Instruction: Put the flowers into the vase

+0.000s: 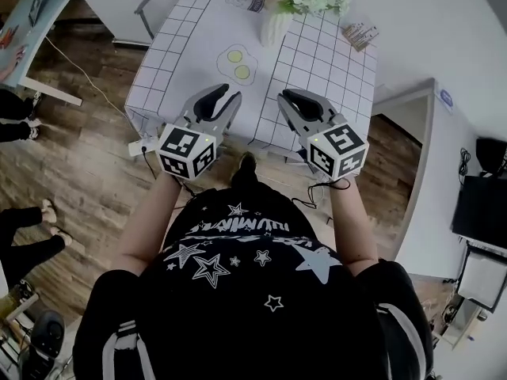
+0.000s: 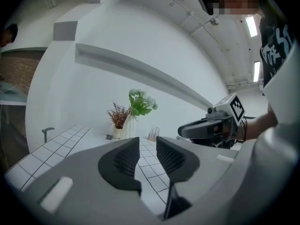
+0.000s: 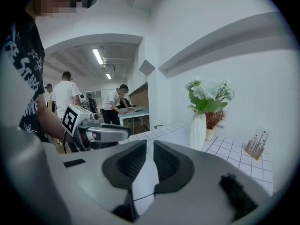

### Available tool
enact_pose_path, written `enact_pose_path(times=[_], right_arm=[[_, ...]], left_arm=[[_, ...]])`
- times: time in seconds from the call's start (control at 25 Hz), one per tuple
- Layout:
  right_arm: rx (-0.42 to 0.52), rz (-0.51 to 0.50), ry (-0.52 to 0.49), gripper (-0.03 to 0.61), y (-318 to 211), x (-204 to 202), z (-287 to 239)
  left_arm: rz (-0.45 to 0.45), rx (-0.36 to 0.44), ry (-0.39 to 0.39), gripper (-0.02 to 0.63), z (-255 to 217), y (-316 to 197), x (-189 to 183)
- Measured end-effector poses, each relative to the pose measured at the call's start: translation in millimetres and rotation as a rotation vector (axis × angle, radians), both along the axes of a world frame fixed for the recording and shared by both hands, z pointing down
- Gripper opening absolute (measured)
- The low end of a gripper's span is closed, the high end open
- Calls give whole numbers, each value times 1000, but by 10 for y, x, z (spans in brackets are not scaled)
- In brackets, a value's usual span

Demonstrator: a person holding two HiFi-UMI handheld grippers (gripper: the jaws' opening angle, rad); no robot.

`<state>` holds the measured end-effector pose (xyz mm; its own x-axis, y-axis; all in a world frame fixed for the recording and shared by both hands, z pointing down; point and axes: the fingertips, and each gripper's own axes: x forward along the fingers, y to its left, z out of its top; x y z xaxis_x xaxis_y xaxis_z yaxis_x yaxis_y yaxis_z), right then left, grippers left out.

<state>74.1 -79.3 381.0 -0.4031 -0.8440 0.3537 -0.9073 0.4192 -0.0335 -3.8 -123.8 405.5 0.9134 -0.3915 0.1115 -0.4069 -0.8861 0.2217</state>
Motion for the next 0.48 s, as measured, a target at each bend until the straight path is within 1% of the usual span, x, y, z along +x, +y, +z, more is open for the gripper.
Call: enact_pose_path(times=[0.08, 0.16, 0.24, 0.36, 0.48], right_arm=[[-4, 10, 0, 52, 163, -133, 26], [-2, 40, -14, 52, 316, -234, 42], [27, 87, -10, 52, 479, -310, 10], [84, 174, 44, 48, 682, -309, -69], [71, 228, 21, 46, 846, -343, -60]], left_arm=[[-19, -3, -4, 72, 20, 114, -170], [-24, -1, -4, 37, 34, 247, -313], [-14, -6, 2, 25, 43, 411, -432], [10, -20, 3, 11, 74, 610, -509], [55, -45, -7, 9, 130, 749, -515]])
